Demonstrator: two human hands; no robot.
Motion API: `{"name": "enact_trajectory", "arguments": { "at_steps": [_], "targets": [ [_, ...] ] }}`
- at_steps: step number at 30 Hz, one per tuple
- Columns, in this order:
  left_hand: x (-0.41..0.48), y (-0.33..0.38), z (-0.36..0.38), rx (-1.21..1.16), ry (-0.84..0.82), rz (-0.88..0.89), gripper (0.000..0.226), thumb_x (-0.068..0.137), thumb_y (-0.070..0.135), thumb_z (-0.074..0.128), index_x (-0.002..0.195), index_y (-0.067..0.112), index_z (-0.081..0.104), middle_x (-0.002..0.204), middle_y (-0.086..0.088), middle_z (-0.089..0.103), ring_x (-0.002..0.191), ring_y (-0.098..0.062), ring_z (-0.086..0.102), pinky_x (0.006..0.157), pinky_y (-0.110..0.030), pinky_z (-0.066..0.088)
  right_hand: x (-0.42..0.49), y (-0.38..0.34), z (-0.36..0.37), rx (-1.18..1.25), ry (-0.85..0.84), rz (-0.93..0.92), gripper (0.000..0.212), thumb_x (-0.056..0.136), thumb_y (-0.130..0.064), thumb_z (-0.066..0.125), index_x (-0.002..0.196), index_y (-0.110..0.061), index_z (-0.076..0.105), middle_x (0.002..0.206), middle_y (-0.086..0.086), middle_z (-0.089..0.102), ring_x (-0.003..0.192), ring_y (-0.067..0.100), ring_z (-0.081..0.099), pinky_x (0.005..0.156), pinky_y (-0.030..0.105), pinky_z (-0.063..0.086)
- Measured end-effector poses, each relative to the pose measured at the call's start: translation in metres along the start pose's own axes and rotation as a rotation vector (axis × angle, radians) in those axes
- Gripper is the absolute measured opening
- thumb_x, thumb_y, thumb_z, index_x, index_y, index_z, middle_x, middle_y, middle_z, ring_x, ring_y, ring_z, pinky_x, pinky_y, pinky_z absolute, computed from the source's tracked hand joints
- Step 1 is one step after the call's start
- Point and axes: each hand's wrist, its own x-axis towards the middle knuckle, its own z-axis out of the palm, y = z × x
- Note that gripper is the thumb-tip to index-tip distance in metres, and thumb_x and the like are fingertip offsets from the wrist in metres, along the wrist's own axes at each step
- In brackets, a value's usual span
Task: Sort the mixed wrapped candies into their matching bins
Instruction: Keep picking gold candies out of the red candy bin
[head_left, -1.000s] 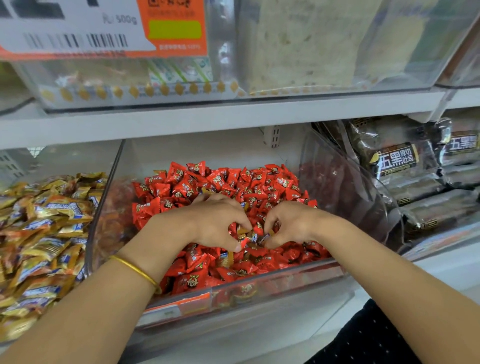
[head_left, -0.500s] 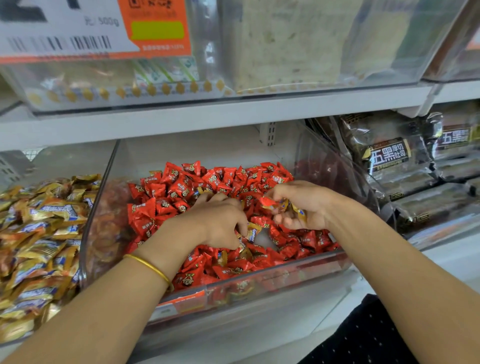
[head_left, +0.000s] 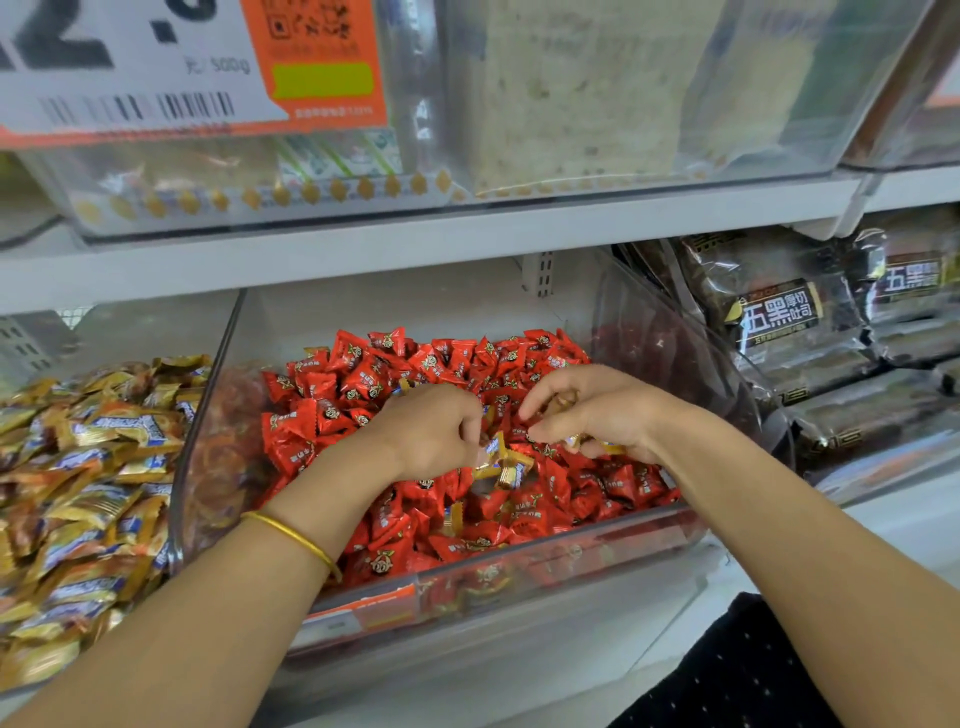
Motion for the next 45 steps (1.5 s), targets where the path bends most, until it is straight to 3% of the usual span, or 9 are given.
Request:
{"name": "enact_trajectory", "arguments": {
  "at_steps": [5,10,15,17,22,28,32,41,45],
  "targets": [
    [0.0,0.0,-0.004,-0.097,0.048,-0.04,0.023,0.084,0.016,0.068,0.068,0.016,0.051,0.082,0.004,0.056,0.077,-0.009,0.053,0.066,-0.022,0.04,0.014,-0.004,0.019,-0.43,-0.106,-0.217,0.019,0.079,-0.007,0.072,0.098,-0.012,0.074,0.077,-0.01,0.059,0.068,0.003,0.051,0.065,0.011,0.04],
    [0.005,0.002,-0.002,-0.074,0.097,-0.1,0.022,0.084,0.011,0.064,0.075,0.02,0.046,0.089,-0.001,0.056,0.084,-0.019,0.055,0.072,-0.031,0.043,0.023,-0.002,0.031,-0.72,-0.175,-0.231,0.034,0.079,-0.019,0.074,0.112,-0.015,0.067,0.114,-0.002,0.06,0.103,0.015,0.054,0.087,0.023,0.041],
    [0.007,0.006,0.007,0.11,-0.007,-0.088,0.038,0.09,0.015,0.051,0.123,0.034,0.053,0.112,0.005,0.06,0.112,-0.02,0.051,0.099,-0.041,0.039,0.022,0.0,0.028,-0.764,-0.135,-0.195,0.022,0.076,-0.013,0.075,0.096,-0.014,0.066,0.093,-0.003,0.056,0.086,0.013,0.05,0.066,0.022,0.038],
    [0.009,0.007,0.01,0.222,-0.025,-0.06,0.033,0.092,0.024,0.051,0.122,0.037,0.055,0.12,0.004,0.058,0.122,-0.02,0.042,0.104,-0.043,0.032,0.02,0.002,0.022,-0.673,-0.064,-0.181,0.019,0.074,-0.013,0.077,0.085,-0.017,0.063,0.087,-0.004,0.055,0.082,0.013,0.051,0.059,0.02,0.037],
    [0.014,0.009,0.013,0.229,-0.084,-0.03,0.02,0.087,0.032,0.062,0.106,0.029,0.059,0.098,0.01,0.053,0.117,-0.019,0.042,0.11,-0.045,0.021,0.008,0.003,0.005,0.0,0.098,-0.063,0.02,0.076,-0.007,0.075,0.073,-0.013,0.056,0.064,0.0,0.05,0.05,0.01,0.044,0.041,0.019,0.036],
    [0.026,0.018,0.019,0.098,-0.114,-0.051,0.02,0.083,0.035,0.067,0.099,0.025,0.061,0.103,0.013,0.056,0.116,-0.015,0.05,0.113,-0.053,0.008,0.007,-0.003,0.0,0.493,0.199,-0.056,0.02,0.079,-0.004,0.072,0.073,-0.01,0.054,0.063,0.008,0.048,0.047,0.012,0.039,0.037,0.019,0.03],
    [0.028,0.03,0.023,0.214,-0.189,-0.061,0.042,0.079,0.046,0.067,0.116,0.028,0.059,0.116,0.011,0.057,0.119,-0.017,0.048,0.112,-0.054,0.008,0.006,-0.004,-0.003,0.601,0.281,-0.055,0.017,0.08,-0.003,0.071,0.077,-0.008,0.055,0.067,0.008,0.051,0.047,0.01,0.04,0.035,0.017,0.032],
    [0.025,0.035,0.022,0.135,-0.175,-0.059,0.032,0.072,0.033,0.078,0.099,0.023,0.064,0.074,0.02,0.052,0.096,-0.012,0.054,0.111,-0.049,0.021,0.004,-0.005,-0.004,0.606,0.278,-0.057,0.015,0.081,-0.005,0.071,0.081,-0.007,0.056,0.064,0.007,0.05,0.047,0.01,0.041,0.036,0.017,0.035],
    [0.024,0.033,0.011,-0.082,-0.091,-0.05,0.021,0.071,0.022,0.08,0.083,0.017,0.064,0.064,0.015,0.054,0.066,-0.007,0.051,0.086,-0.035,0.042,0.004,-0.006,-0.004,0.621,0.274,-0.052,0.015,0.081,-0.006,0.071,0.081,-0.008,0.056,0.062,0.006,0.049,0.046,0.01,0.041,0.036,0.017,0.034]
  ]
}}
